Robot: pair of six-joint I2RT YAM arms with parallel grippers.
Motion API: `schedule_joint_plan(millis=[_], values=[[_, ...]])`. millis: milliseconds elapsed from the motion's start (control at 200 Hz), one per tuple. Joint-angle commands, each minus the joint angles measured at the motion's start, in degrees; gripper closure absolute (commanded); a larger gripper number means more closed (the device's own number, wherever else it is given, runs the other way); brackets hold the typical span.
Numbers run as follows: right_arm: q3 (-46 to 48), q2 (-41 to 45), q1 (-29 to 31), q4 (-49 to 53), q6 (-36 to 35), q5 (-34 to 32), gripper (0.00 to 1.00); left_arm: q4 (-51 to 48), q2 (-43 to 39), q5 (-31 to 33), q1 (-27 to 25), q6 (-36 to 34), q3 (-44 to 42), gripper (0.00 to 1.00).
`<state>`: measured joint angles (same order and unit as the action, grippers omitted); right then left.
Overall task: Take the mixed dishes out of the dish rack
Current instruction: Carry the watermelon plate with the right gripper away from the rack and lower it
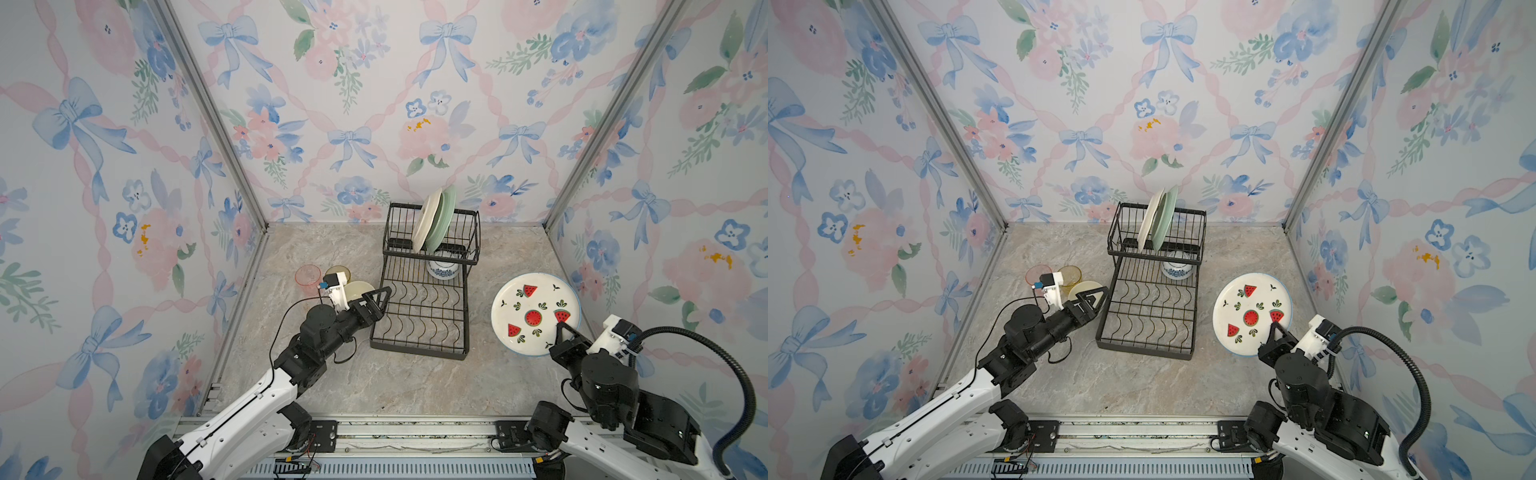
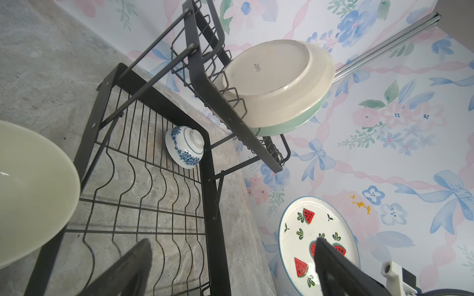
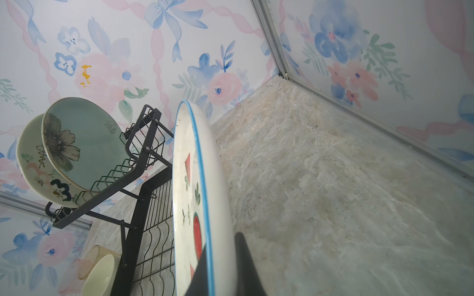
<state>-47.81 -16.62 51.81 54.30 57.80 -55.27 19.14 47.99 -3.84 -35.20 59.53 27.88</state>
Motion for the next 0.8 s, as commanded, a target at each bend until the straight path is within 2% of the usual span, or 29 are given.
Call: schedule_joint_plan(millis=[0,175,355,450,560,795], values=[[-4.32,-2.34,-0.31,0.87,0.26,-6.11,1.0,-0.2,0.94,0.41,-0.03,-1.7,2.04,0.02],[-7.45,-7.54,-0.46,6.83,2.79,-8.22,1.0,-0.21,1.55,0.83,-1.16,-1.85,2.61,0.02],[-5.71,-9.0,-1.19,3.6,1.45,-6.6,1.0,-0.16,1.92,1.02,-1.69,-2.1,2.83,0.02],[-4.72,-10.51,-3.56,2.67,1.5,-4.87,1.0,-0.16,2.07,1.06,-1.8,-2.13,2.77,0.02],[-1.99,-11.74,-8.57,-2.08,-0.95,2.65,1.0,-0.15,2.18,0.8,-1.81,-2.18,2.52,0.02],[4.78,-12.56,-25.46,-12.87,-5.75,18.51,1.0,-0.15,1.67,0.76,-1.89,-2.13,1.71,0.02]])
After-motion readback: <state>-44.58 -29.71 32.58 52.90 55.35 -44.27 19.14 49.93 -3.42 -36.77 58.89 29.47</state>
